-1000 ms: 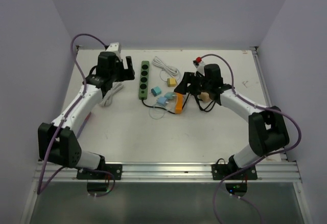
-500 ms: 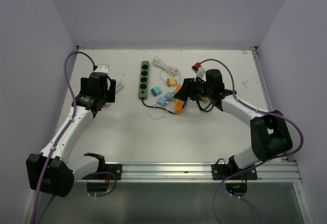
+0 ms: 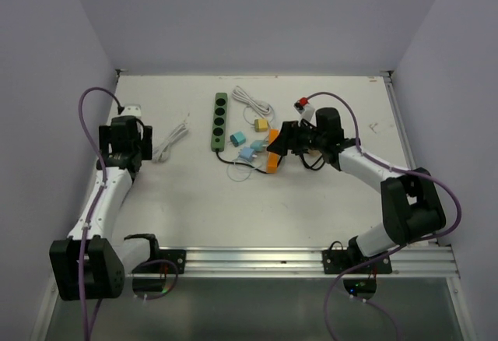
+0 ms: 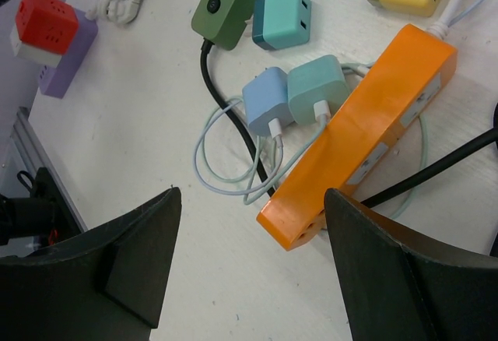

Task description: Pull the plug off the socket

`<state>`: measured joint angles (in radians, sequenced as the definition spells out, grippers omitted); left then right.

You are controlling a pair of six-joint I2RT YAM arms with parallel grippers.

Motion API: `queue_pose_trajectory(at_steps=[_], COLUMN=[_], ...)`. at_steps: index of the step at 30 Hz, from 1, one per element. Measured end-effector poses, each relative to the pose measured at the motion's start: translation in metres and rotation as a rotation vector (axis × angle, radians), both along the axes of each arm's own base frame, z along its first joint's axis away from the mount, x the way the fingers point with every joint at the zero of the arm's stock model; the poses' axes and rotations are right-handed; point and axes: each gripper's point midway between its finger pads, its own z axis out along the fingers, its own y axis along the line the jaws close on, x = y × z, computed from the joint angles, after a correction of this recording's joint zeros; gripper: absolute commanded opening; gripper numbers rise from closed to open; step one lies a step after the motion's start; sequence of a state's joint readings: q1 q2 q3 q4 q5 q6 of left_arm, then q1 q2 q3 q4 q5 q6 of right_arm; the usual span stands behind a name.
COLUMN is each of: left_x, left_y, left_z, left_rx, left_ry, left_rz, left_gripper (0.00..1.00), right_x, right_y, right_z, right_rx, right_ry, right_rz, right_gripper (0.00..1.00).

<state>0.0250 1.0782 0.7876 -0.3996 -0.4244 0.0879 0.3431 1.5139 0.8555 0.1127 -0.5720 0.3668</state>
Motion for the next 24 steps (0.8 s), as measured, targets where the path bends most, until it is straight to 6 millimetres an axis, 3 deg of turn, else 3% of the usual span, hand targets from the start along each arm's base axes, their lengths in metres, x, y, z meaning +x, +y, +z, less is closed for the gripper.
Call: queue_pose_trajectory(at_steps=[8, 14, 24], left_x=[0.008, 0.012, -0.012], left_y=[0.023, 0.02, 0.026], left_z=[-0.031, -0.04, -0.066], left_rx=[-0.046, -0.049, -0.037], left_ry=[0.088, 0.093, 0.141], left_rz=[0.001, -0.068, -0.076], left_gripper=[1.0, 1.0, 1.0], right_x=[0.002, 0.003, 0.006], right_y=[-0.004, -0.006, -0.009], right_z=[-0.001, 0.001, 0.001], right_rx=[0.008, 0.019, 0.021], right_ry=[-0.004, -0.003, -0.007], right_rz=[-0.006, -0.009, -0.018], right_gripper=[0.78, 0.78, 0.78])
